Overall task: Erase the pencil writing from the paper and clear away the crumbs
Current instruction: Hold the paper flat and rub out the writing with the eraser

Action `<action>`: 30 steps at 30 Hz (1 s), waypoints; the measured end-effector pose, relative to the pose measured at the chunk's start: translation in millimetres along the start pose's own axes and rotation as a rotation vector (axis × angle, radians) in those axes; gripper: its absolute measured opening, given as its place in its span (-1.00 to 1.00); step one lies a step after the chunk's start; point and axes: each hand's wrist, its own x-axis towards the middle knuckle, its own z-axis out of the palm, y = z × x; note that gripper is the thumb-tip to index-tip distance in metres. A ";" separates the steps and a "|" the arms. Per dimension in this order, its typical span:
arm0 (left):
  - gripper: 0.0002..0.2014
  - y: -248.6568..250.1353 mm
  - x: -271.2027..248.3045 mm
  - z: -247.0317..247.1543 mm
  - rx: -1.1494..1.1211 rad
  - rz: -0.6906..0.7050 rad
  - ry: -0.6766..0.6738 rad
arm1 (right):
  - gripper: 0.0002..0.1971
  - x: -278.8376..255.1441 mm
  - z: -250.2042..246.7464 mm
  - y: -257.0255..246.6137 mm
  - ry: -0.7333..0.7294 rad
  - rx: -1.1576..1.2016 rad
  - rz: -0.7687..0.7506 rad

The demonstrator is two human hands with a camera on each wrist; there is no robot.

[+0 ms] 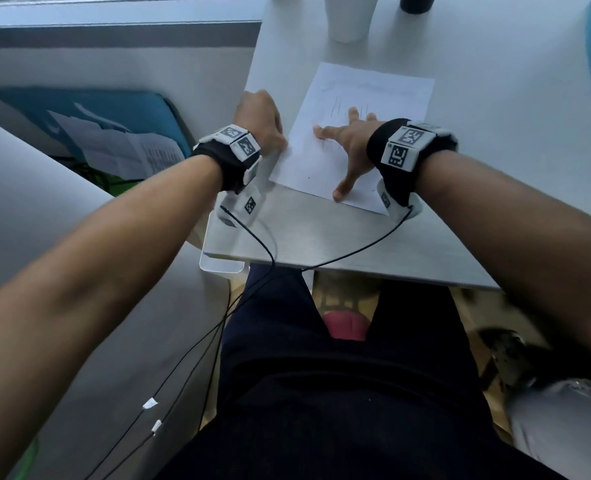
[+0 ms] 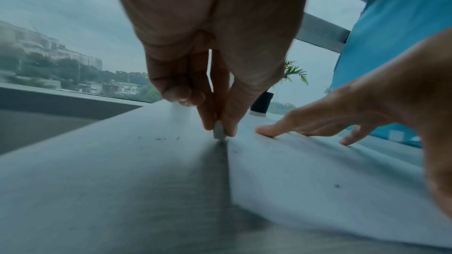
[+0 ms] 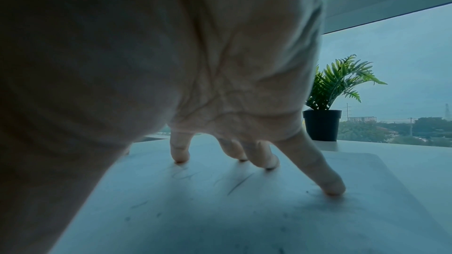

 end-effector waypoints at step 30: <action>-0.90 17.9 -12.8 5.7 -0.175 0.039 -0.039 | 0.45 -3.0 -0.5 1.3 -0.015 -0.001 0.006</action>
